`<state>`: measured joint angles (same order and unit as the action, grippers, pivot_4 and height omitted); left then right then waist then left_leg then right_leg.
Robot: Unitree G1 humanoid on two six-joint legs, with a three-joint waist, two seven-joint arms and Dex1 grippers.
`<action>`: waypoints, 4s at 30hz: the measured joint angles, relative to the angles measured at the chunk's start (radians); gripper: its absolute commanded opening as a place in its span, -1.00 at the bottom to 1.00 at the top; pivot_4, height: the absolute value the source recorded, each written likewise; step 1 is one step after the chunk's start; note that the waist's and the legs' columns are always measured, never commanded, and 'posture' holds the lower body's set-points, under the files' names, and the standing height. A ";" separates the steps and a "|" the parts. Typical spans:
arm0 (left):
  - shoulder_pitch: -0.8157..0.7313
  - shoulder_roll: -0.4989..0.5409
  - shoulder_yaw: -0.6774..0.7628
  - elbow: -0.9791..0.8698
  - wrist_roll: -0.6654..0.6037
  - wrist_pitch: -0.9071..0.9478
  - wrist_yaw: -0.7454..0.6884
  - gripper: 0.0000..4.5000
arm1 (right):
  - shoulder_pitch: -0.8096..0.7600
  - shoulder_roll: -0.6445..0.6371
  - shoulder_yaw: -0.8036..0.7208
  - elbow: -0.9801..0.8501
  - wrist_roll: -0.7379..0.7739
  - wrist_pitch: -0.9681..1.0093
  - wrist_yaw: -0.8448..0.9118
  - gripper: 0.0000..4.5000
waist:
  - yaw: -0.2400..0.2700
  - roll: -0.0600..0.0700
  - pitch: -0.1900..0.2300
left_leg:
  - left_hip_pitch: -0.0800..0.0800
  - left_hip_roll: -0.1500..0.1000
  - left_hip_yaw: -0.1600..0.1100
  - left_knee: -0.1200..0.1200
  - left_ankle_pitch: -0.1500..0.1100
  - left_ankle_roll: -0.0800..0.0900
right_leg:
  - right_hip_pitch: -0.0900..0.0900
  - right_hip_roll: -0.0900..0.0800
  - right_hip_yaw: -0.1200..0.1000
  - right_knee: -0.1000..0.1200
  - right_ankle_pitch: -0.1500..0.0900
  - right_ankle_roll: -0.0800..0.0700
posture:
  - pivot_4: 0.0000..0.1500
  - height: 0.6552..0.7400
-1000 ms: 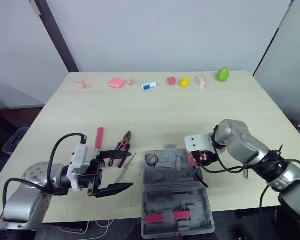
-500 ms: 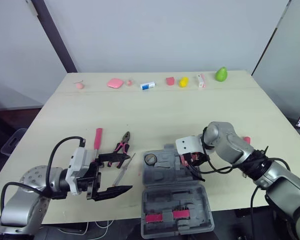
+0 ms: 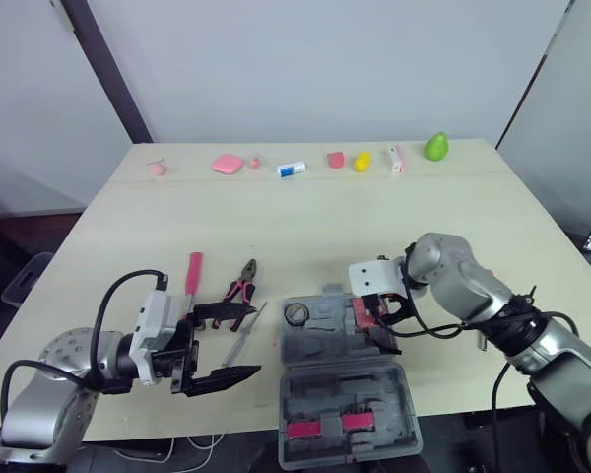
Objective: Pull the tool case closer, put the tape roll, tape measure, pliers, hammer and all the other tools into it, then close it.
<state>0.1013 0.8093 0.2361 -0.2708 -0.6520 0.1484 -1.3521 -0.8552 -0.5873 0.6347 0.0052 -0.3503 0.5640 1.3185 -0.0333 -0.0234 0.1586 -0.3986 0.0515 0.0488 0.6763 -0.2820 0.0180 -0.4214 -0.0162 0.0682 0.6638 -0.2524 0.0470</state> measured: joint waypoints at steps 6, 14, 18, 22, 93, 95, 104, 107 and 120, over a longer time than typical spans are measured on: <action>0.000 -0.002 0.001 -0.002 0.000 -0.004 0.003 1.00 | 0.120 -0.051 -0.191 -0.019 0.144 -0.045 -0.033 0.87 | 0.002 0.000 0.000 | 0.000 -0.001 0.000 0.000 0.000 0.000 | 0.000 0.000 0.000 0.000 0.000 0.000 | 1.00 1.00; -0.028 -0.015 -0.001 0.001 -0.001 -0.002 0.022 1.00 | 0.270 0.082 -0.379 -0.029 0.350 -0.091 -0.162 0.61 | -0.005 -0.001 0.000 | 0.000 0.000 -0.001 0.000 0.000 0.000 | 0.001 0.000 0.000 0.000 0.000 0.000 | 1.00 1.00; -0.038 -0.016 -0.002 0.008 -0.001 -0.001 0.023 1.00 | 0.332 0.117 -0.447 -0.022 0.425 -0.170 -0.210 0.61 | -0.003 -0.001 0.000 | 0.000 -0.002 -0.001 0.000 0.000 0.000 | 0.002 -0.001 0.000 0.000 0.000 0.000 | 1.00 1.00; -0.047 -0.017 -0.004 0.010 -0.001 -0.001 0.023 1.00 | 0.428 0.166 -0.476 0.052 0.479 -0.290 -0.233 0.61 | -0.003 0.000 0.000 | 0.001 -0.002 -0.001 0.000 0.000 0.000 | 0.002 -0.001 0.000 0.000 0.000 0.000 | 1.00 1.00; 0.194 -0.175 0.236 0.201 0.024 -0.069 0.220 1.00 | 0.992 0.085 -0.836 0.012 0.714 -0.646 -0.448 -0.12 | 0.005 0.000 -0.006 | 0.013 0.002 0.001 -0.006 -0.001 0.000 | 0.010 -0.001 0.004 -0.003 -0.003 -0.002 | 1.00 1.00; 0.226 -0.193 0.262 0.246 0.042 -0.084 0.244 1.00 | 1.091 0.084 -0.915 0.008 0.748 -0.652 -0.455 0.15 | 0.001 0.000 -0.006 | 0.014 0.002 0.001 -0.006 -0.001 0.000 | 0.011 0.000 0.005 -0.003 -0.004 -0.004 | 1.00 1.00; 0.328 -0.227 0.355 0.387 0.081 -0.172 0.286 1.00 | 1.318 0.123 -1.094 0.064 0.831 -0.710 -0.451 0.98 | -0.009 -0.001 -0.007 | 0.019 0.004 0.003 -0.005 0.000 0.000 | 0.011 -0.001 0.009 -0.002 -0.006 0.000 | 1.00 1.00; 0.337 -0.227 0.371 0.417 0.084 -0.193 0.287 1.00 | 1.322 0.125 -1.107 0.088 0.835 -0.727 -0.444 0.98 | -0.007 -0.001 -0.007 | 0.018 0.004 0.003 -0.005 0.000 0.000 | 0.011 -0.001 0.009 -0.002 -0.006 0.000 | 1.00 1.00; 0.172 -0.227 0.284 0.229 0.110 -0.062 0.481 1.00 | 1.217 0.088 -0.995 -0.113 0.847 -0.601 -0.435 0.98 | -0.002 -0.001 -0.007 | 0.017 0.004 0.002 -0.006 0.000 0.000 | 0.011 -0.001 0.008 -0.001 -0.003 -0.004 | 1.00 1.00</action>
<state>0.2733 0.5826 0.5202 -0.0414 -0.5419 0.0868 -0.8716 0.3622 -0.4996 -0.3604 -0.1076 0.4967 -0.0373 0.8835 -0.0349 -0.0246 0.1517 -0.3815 0.0555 0.0508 0.6708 -0.2824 0.0181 -0.4099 -0.0168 0.0764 0.6624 -0.2559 0.0433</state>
